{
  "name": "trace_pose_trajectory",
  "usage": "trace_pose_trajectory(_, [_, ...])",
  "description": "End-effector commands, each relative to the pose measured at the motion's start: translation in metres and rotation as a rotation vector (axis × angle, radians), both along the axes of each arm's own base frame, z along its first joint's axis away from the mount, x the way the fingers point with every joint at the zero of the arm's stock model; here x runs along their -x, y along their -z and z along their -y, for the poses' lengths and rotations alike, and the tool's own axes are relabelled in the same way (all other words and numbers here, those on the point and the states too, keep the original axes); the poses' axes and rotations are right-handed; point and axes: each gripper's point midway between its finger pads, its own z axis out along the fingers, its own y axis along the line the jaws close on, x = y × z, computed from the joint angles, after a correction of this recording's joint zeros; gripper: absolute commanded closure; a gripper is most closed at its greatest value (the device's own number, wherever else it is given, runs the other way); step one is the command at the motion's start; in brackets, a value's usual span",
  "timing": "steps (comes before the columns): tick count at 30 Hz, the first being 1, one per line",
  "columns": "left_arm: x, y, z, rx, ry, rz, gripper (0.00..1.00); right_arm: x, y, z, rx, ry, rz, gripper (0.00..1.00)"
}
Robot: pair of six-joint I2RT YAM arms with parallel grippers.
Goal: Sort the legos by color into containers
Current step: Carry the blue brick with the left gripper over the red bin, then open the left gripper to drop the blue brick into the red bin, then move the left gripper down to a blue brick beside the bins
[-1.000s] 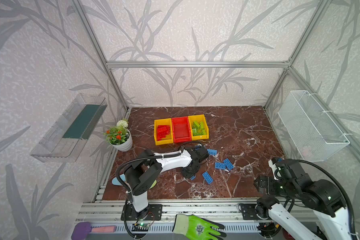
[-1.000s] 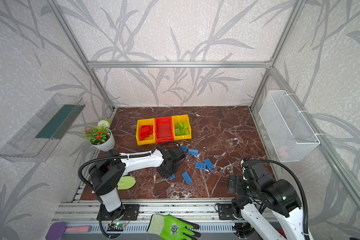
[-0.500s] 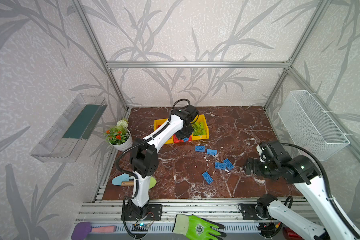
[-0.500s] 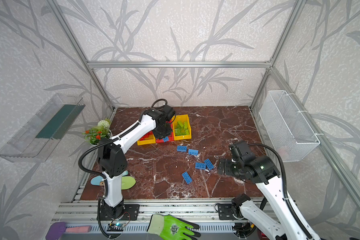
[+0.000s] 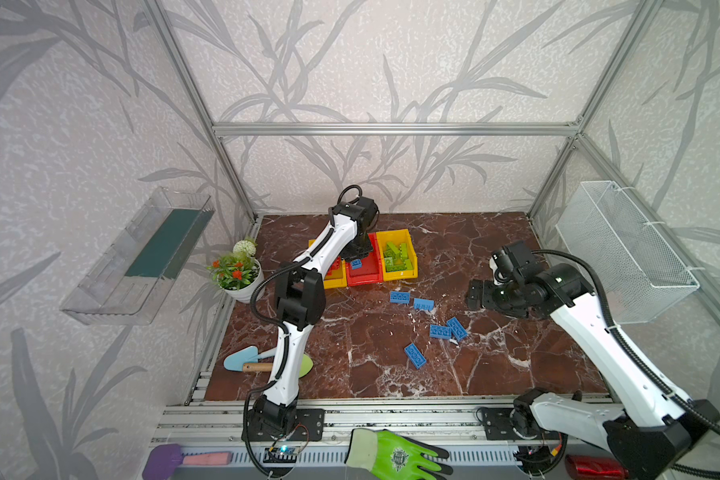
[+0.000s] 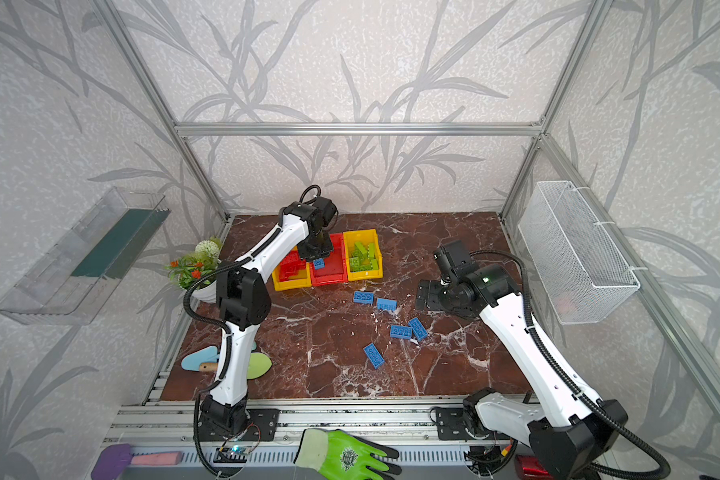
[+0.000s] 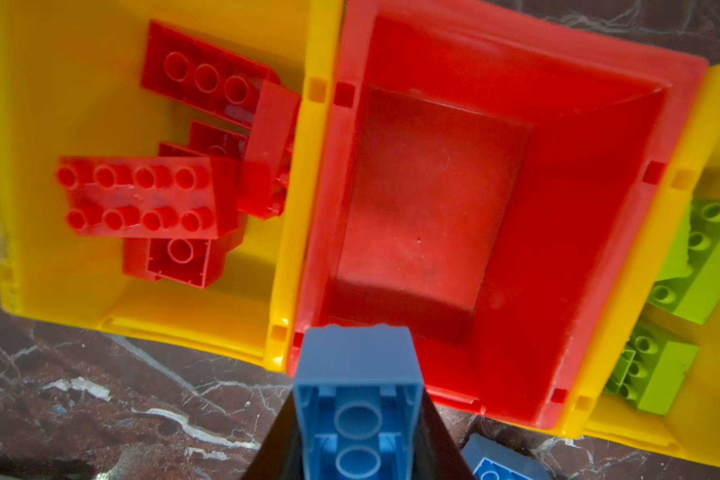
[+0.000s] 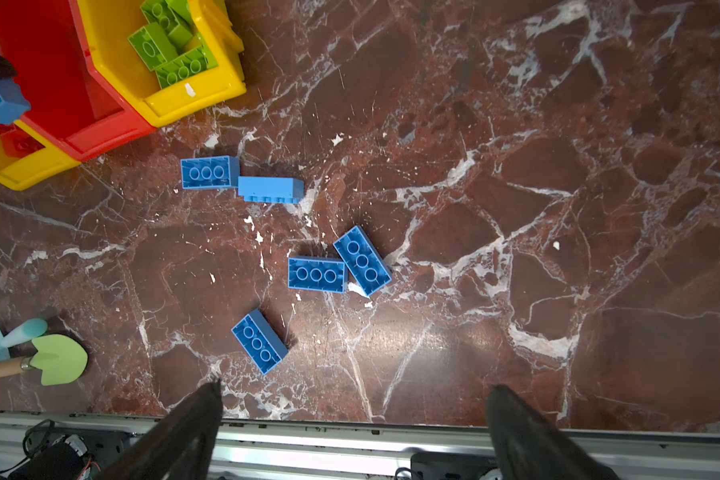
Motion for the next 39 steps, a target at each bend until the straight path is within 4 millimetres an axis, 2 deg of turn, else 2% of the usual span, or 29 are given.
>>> trace_pose_trajectory(1, [-0.004, 0.002, 0.0, 0.002, 0.048, -0.024, 0.89, -0.011, -0.008, -0.001, 0.008, 0.01, 0.034, 0.01])
trace_pose_trajectory(5, [-0.012, 0.008, -0.001, 0.026, 0.053, -0.031, 0.84, -0.014, -0.006, 0.0, 0.012, 0.03, 0.029, 0.01])
trace_pose_trajectory(6, [-0.013, 0.011, 0.001, 0.036, 0.054, -0.037, 0.78, -0.014, -0.006, 0.0, 0.012, 0.034, 0.029, 0.01])
trace_pose_trajectory(9, [-0.016, 0.013, 0.005, 0.063, 0.064, -0.043, 0.47, -0.013, -0.006, 0.002, 0.014, 0.045, 0.028, 0.01])
trace_pose_trajectory(11, [-0.017, 0.011, 0.008, 0.078, 0.063, -0.036, 0.35, -0.012, -0.007, 0.003, 0.017, 0.046, 0.024, 0.01])
trace_pose_trajectory(18, [-0.011, -0.017, 0.011, 0.106, 0.052, 0.015, 0.31, 0.0, -0.007, 0.008, 0.03, 0.039, 0.009, 0.01])
trace_pose_trajectory(23, [0.013, -0.037, 0.019, 0.114, 0.073, 0.048, 0.31, 0.014, -0.007, 0.012, 0.026, 0.02, 0.004, 0.01])
trace_pose_trajectory(24, [0.02, -0.04, 0.023, 0.114, 0.085, 0.054, 0.28, 0.017, -0.007, 0.013, 0.026, 0.014, 0.004, 0.01])
trace_pose_trajectory(26, [0.036, -0.042, 0.033, 0.107, 0.118, 0.065, 0.16, 0.026, -0.007, 0.016, 0.026, 0.005, 0.004, 0.01])
trace_pose_trajectory(28, [0.053, -0.043, 0.045, 0.11, 0.155, 0.079, 0.13, 0.036, -0.007, 0.019, 0.025, -0.006, 0.003, 0.01])
trace_pose_trajectory(29, [0.063, -0.042, 0.051, 0.112, 0.17, 0.085, 0.04, 0.041, -0.005, 0.021, 0.024, -0.01, 0.001, 0.01])
trace_pose_trajectory(34, [0.108, -0.028, 0.079, 0.125, 0.222, 0.061, 0.03, 0.07, -0.002, 0.03, 0.0, -0.016, 0.003, 0.01])
trace_pose_trajectory(39, [0.136, -0.017, 0.103, 0.094, 0.31, 0.065, 0.03, 0.101, 0.002, 0.041, -0.024, -0.011, 0.007, 0.01])
